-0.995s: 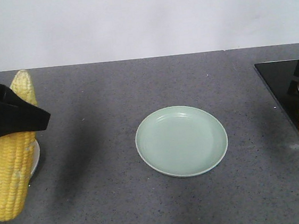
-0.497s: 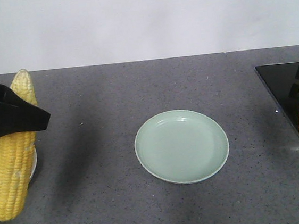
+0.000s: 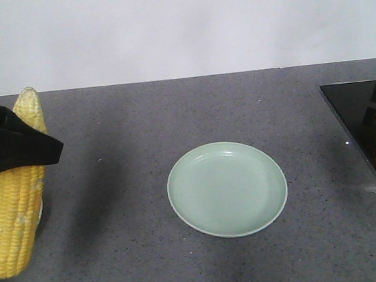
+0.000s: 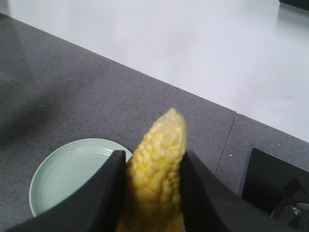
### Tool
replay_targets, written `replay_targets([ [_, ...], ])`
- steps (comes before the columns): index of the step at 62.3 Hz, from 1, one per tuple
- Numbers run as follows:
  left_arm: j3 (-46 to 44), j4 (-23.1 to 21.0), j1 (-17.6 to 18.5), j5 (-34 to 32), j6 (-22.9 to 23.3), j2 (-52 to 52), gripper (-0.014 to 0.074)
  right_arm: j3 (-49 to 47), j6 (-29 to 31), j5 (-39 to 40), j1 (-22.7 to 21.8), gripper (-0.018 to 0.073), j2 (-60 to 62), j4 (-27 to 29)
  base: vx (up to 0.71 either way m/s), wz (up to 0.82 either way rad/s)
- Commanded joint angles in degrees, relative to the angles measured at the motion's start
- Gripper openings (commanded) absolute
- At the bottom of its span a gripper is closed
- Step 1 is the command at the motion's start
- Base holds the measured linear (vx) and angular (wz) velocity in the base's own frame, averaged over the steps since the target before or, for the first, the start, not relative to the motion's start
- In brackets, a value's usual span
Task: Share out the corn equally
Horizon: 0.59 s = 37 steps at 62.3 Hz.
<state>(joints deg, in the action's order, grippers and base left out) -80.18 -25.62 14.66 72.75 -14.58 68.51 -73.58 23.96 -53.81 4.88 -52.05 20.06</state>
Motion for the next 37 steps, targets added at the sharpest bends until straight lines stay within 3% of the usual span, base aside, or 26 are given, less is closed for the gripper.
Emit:
replay_targets([
  [1, -1.30, -2.19, 0.20, -2.58, -0.08, -1.52, -0.0006, -1.44, 0.41, 4.21, -0.34, -0.0004, 0.18, 1.12, 0.02, -0.02],
  [37, -1.30, -2.19, 0.20, -2.58, -0.08, -1.52, -0.0006, -1.44, 0.41, 4.21, -0.34, -0.0004, 0.18, 1.12, 0.00, 0.00],
])
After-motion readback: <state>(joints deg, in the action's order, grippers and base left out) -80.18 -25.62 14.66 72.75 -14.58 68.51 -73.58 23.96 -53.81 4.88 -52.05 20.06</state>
